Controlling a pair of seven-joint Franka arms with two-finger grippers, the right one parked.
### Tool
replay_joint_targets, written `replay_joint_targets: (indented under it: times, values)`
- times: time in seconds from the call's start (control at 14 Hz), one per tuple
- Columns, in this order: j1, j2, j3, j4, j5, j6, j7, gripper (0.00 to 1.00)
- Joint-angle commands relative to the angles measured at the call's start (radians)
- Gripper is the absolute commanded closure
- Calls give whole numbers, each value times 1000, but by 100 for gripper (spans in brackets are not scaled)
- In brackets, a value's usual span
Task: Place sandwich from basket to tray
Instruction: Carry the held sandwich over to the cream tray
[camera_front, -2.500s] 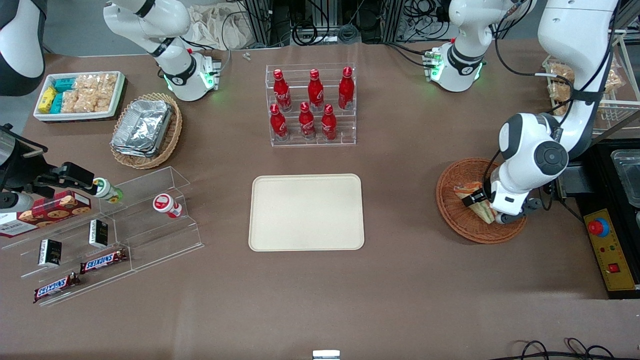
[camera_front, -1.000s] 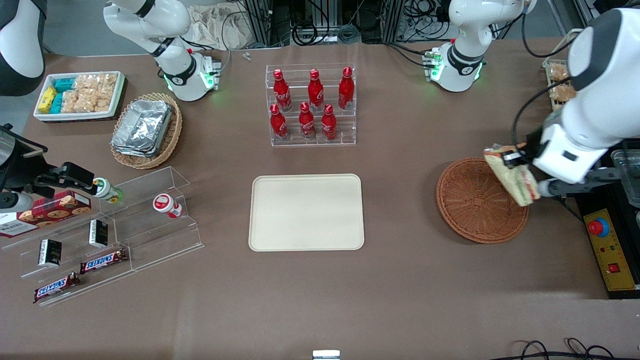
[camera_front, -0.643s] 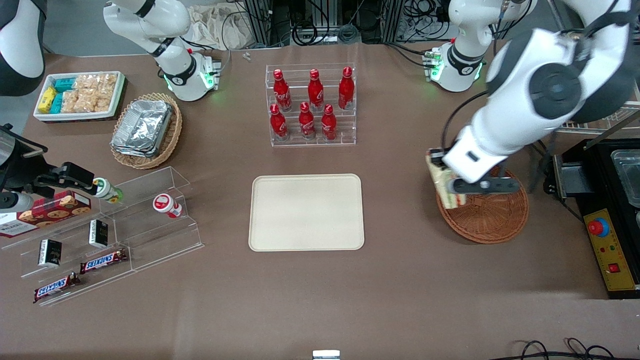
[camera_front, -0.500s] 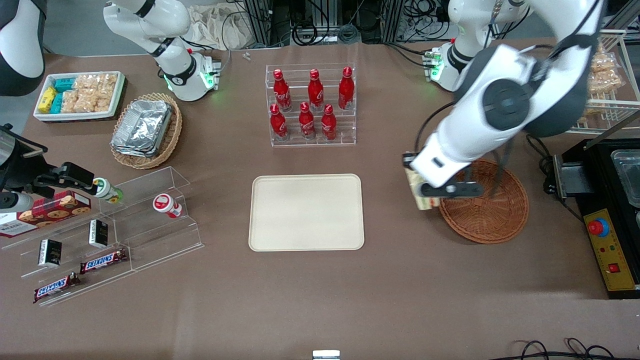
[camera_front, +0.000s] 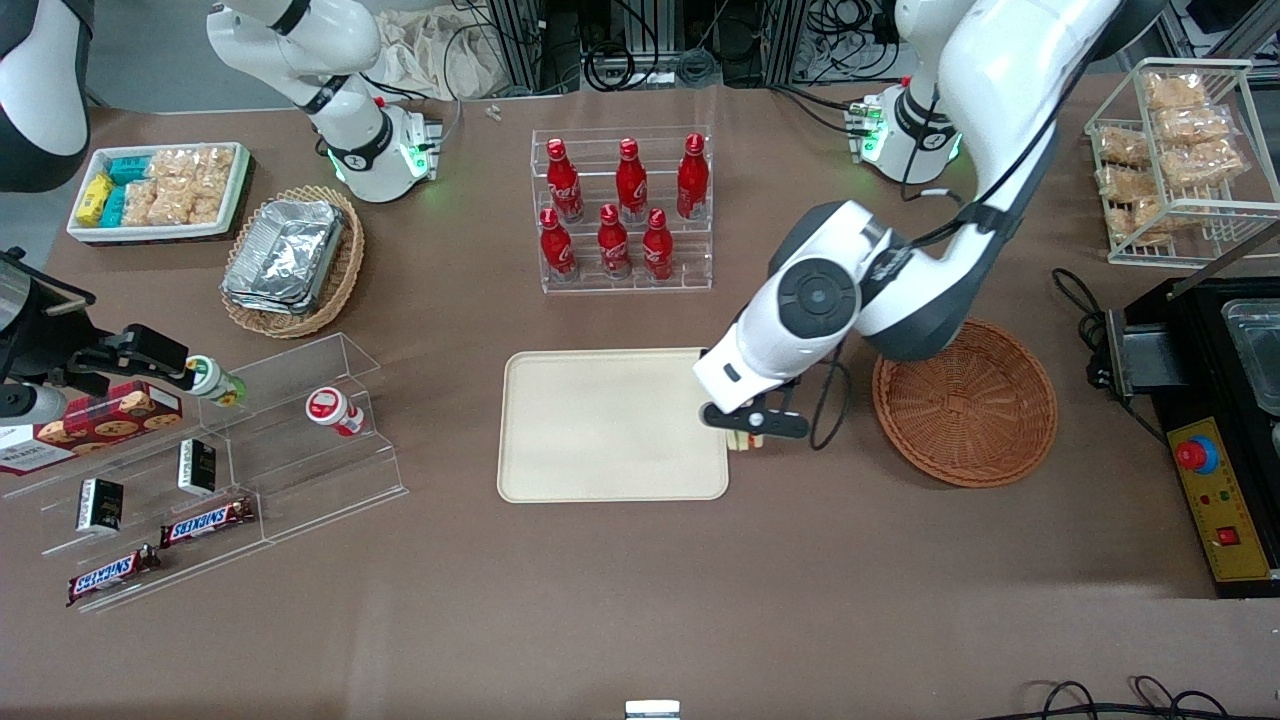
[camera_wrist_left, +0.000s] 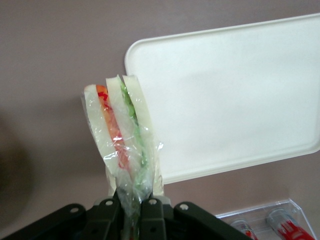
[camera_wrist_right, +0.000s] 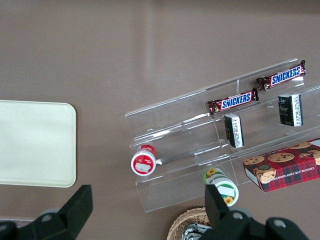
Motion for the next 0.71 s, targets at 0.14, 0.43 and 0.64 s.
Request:
replay_joint_targets:
  times: [0.14,0.43,0.64]
  values:
    - [-56,133,0,39,73,95,-9,100]
    - [-75,195,4,32,88,163,-7,100]
    - [-81,207,6,23,134,165,-18,100]
